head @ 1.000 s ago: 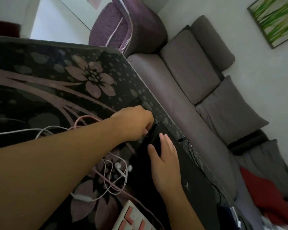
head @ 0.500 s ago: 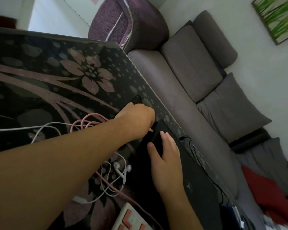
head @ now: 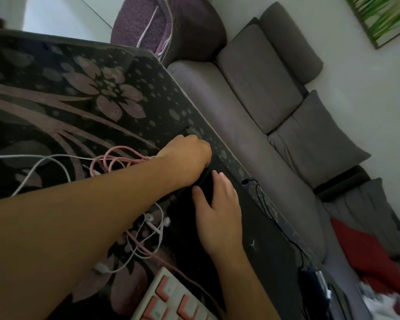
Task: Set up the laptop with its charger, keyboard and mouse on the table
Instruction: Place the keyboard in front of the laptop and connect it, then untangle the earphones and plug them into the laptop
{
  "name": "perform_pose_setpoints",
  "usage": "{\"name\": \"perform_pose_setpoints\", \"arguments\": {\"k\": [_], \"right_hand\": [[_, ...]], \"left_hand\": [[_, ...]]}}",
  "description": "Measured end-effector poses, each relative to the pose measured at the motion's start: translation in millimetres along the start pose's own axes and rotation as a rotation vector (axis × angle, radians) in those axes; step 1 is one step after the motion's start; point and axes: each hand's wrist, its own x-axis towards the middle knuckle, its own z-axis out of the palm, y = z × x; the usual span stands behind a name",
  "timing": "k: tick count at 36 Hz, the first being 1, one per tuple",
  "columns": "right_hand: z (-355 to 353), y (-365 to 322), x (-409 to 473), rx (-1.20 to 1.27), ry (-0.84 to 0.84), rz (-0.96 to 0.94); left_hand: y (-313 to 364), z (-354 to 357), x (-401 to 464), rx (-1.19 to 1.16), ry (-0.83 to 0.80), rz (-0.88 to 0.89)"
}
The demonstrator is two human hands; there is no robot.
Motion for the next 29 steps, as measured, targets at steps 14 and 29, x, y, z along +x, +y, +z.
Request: {"name": "perform_pose_setpoints", "arguments": {"k": [14,29], "right_hand": [[-7,1,2,0.053,-0.017,0.063],[-34,-57,-76,0.143,-0.072,0.001]], "left_hand": [[-1,-38,-23,-0.206,-0.064,-0.05],[22,-105,-129,-0.204,-0.102,-0.285]]}}
